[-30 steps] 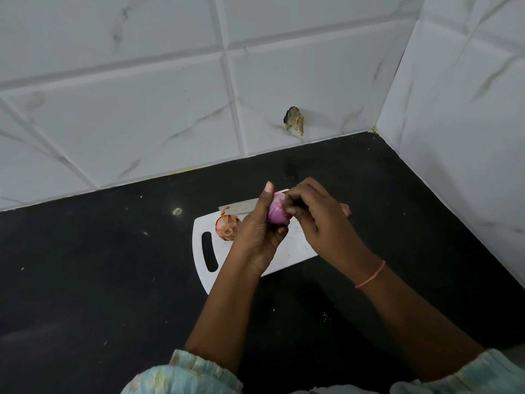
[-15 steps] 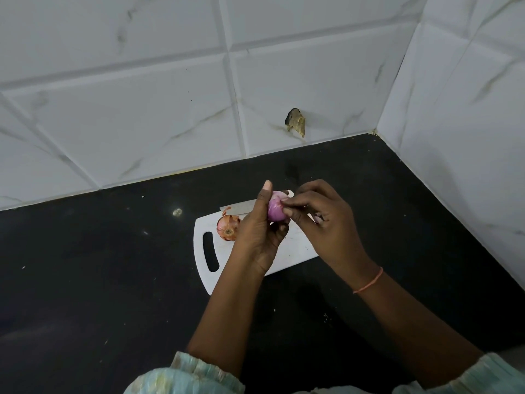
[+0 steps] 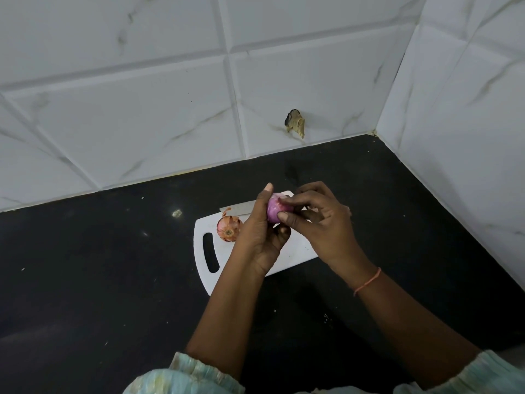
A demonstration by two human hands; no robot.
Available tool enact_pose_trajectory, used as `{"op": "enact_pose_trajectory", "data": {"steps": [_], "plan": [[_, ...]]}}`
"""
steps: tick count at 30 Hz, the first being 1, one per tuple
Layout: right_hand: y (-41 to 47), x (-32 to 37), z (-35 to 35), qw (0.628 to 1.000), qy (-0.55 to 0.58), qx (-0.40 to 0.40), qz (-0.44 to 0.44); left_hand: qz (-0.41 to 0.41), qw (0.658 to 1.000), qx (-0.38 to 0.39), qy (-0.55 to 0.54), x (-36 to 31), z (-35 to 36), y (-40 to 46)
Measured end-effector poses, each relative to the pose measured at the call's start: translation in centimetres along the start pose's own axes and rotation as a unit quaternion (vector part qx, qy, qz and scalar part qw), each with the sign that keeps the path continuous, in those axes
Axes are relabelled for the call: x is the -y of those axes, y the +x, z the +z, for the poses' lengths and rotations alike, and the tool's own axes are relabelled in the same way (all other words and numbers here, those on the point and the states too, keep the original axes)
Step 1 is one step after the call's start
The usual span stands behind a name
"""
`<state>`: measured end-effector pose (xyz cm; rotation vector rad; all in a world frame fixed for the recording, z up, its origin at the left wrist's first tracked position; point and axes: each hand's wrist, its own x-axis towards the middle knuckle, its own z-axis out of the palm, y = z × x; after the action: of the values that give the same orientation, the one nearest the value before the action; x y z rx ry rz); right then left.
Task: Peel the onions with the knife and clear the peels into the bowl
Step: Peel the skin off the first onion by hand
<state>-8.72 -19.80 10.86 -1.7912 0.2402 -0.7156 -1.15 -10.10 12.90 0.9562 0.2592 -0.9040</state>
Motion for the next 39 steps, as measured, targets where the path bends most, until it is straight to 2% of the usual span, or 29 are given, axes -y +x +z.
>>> {"op": "enact_pose_trajectory", "data": {"steps": [3,6,11,16,21,29,33,39], "plan": [[0.3,0.5,-0.3,0.999,0.029,-0.004,0.031,0.025,0.999,-0.004,0.041,-0.1,-0.1,0.1],[0.6,0.4,-0.7,0.999,-0.013,0.005,0.032,0.043,0.996,-0.009,0.074,-0.1,-0.2,0.0],[-0.1,0.2,-0.2,0.999,-0.040,-0.010,0.016,0.064,0.995,-0.009,0.077,0.1,-0.3,0.0],[-0.1,0.4,0.1,0.992,-0.108,-0.012,-0.059,0.083,0.994,-0.004,0.076,0.8,0.0,-0.2],[0.2,0.6,0.2,0.992,-0.094,-0.034,-0.079,0.117,0.989,0.009,0.086,1.1,0.0,-0.2],[0.1,0.3,-0.7,0.993,-0.097,-0.036,-0.049,0.107,0.990,-0.004,0.090,0.9,-0.2,0.3],[-0.5,0.9,0.1,0.997,-0.064,-0.036,-0.015,0.145,0.986,-0.002,0.077,0.8,-0.2,0.1],[-0.7,0.9,0.9,0.995,-0.058,-0.076,-0.040,0.229,0.970,-0.016,0.074,2.2,0.2,-0.4]]}}
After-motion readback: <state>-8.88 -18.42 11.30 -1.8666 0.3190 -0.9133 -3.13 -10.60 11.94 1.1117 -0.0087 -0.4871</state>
